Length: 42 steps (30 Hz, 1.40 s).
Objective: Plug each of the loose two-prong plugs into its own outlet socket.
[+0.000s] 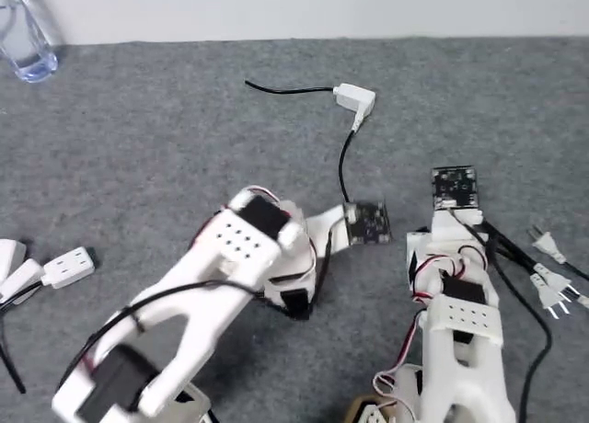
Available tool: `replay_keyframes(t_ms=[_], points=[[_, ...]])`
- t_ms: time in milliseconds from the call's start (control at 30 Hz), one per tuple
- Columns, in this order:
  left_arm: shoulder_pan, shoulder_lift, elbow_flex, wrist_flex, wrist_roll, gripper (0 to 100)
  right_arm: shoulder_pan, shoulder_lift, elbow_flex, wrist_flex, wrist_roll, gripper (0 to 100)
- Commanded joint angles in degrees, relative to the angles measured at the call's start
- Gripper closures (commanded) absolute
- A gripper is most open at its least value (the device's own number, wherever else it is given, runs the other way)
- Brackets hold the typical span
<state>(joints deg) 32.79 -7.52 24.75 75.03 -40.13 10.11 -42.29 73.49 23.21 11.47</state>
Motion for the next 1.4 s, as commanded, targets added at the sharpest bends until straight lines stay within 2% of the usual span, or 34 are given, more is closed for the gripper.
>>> replay_keyframes(t_ms=[0,67,167,267,400,500,633,833,1033,1167,1367], points=[[-0.3,-11.1,-5.3,5.3,5.6,63,-0.3,-4.9,0.8,1.5,2.5,63.4],[-1.9,-15.6,-6.2,7.4,8.4,63,-1.5,-7.4,3.0,1.9,6.9,63.4],[-7.0,-22.6,-6.9,10.5,12.3,63,-1.7,-10.5,3.3,5.1,9.1,63.4],[-15.3,-29.9,-7.0,13.4,16.4,63,-0.2,-11.6,-4.4,19.9,12.1,65.9],[-30.5,-38.5,-4.8,16.4,17.6,63,5.0,-10.6,-19.4,42.7,18.9,72.7],[-38.7,-43.3,2.2,15.6,16.3,63,9.1,-10.2,-27.2,50.2,25.3,72.3],[-41.8,-49.7,20.3,8.2,14.2,63,12.2,-10.2,-31.7,55.8,32.7,71.8],[-41.8,-59.4,43.7,-5.5,14.5,63,19.5,-10.1,-32.1,57.1,42.4,72.0],[-41.9,-70.3,59.9,-11.5,15.5,63,29.2,-6.5,-32.2,53.0,55.3,72.0],[-44.2,-78.8,65.2,-10.5,15.5,63,34.7,2.9,-32.3,44.4,60.4,72.1],[-46.0,-91.2,68.5,-4.4,15.5,63,35.2,18.0,-32.3,33.5,61.8,72.1]])
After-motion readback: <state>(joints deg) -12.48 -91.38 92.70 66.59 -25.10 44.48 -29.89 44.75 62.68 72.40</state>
